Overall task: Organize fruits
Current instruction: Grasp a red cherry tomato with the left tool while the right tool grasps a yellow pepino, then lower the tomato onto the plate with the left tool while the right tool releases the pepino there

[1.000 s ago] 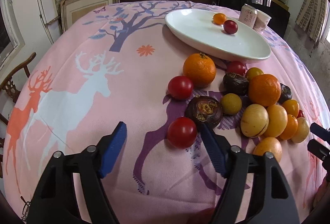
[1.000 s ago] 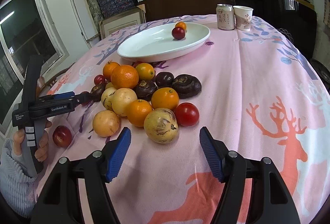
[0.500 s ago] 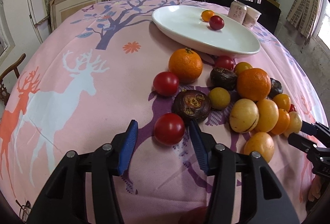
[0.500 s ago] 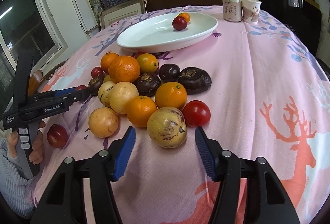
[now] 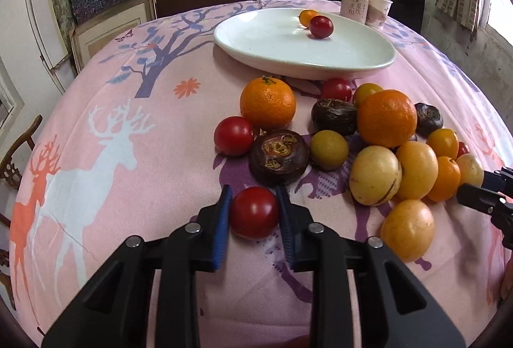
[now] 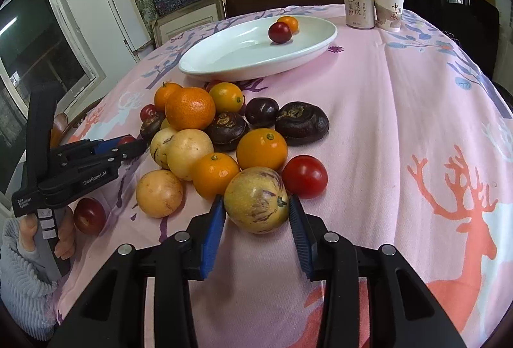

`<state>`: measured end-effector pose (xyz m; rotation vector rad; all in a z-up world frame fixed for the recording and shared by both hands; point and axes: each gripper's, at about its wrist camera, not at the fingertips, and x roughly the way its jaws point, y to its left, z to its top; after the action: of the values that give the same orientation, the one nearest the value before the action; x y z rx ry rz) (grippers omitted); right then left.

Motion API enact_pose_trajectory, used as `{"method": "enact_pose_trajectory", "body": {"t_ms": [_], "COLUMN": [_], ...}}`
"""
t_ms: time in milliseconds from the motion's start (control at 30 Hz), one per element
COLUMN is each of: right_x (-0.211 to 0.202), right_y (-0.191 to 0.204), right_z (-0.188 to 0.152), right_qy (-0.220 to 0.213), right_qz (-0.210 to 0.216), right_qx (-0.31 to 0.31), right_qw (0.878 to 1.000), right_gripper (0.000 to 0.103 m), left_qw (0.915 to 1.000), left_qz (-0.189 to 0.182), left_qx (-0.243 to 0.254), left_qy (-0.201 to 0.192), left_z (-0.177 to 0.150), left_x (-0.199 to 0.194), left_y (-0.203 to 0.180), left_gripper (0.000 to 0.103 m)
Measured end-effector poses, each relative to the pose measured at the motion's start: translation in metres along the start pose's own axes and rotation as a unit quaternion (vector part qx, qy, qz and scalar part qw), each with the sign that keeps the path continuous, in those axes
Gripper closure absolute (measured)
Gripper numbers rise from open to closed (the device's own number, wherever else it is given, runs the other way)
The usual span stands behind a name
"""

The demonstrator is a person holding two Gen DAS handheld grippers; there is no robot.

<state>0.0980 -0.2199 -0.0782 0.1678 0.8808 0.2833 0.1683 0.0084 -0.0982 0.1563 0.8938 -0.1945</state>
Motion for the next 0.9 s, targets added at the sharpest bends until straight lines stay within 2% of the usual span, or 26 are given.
{"method": "enact_pose_trajectory", "body": {"t_ms": [167,267,367,467,600,700,800,900], "right_x": [-0.018,-0.031,-0.046,-0.048,-0.011,0.030,0.067,0.084], "right_y": [-0.002,-0.006,-0.005,0.001,0.003,0.001,-0.001,-0.004], "right_z": [-0.001,0.006,0.035,0.077,0.127,0.149,0.157,0.160], "right_qy": [-0.033,-0.047,-0.064,-0.083,-0.070,-0.043,-0.016,-0.003], "right_qz": [-0.002,-0.002,0.000,-0.004,-0.007,-0.013,-0.024,-0.021], "right_qx": [0.003,0.011,0.005,-0.012,-0.017,-0.015,-0.019,-0.019], "right_qw": [0.999,0.999,0.998,0.997,0.997,0.999,0.999,1.000], "right_gripper": [0.062,0.062,0.062,0.062,0.062,0.062,0.062,0.062], "left_qw": [0.9992,0.9982,0.9981,0.9979,0.9985,0.9992,0.9994,0.9993], "left_qz": [-0.001,-0.010,-0.009,-0.005,-0.016,-0.024,-0.028,-0.030], "left_qx": [-0.024,-0.041,-0.035,-0.025,-0.023,-0.022,-0.019,-0.018], "left_qy": [-0.032,-0.043,-0.050,-0.060,-0.047,-0.025,0.000,0.014], "left_z": [-0.004,0.005,0.028,0.067,0.110,0.134,0.148,0.155], "left_x": [-0.025,-0.040,-0.045,-0.041,-0.012,0.021,0.051,0.072], "left_y": [0.008,0.016,0.018,0.016,0.007,0.003,0.000,-0.002], "left_gripper": [0.076,0.076,0.076,0.076,0.076,0.076,0.076,0.076]}}
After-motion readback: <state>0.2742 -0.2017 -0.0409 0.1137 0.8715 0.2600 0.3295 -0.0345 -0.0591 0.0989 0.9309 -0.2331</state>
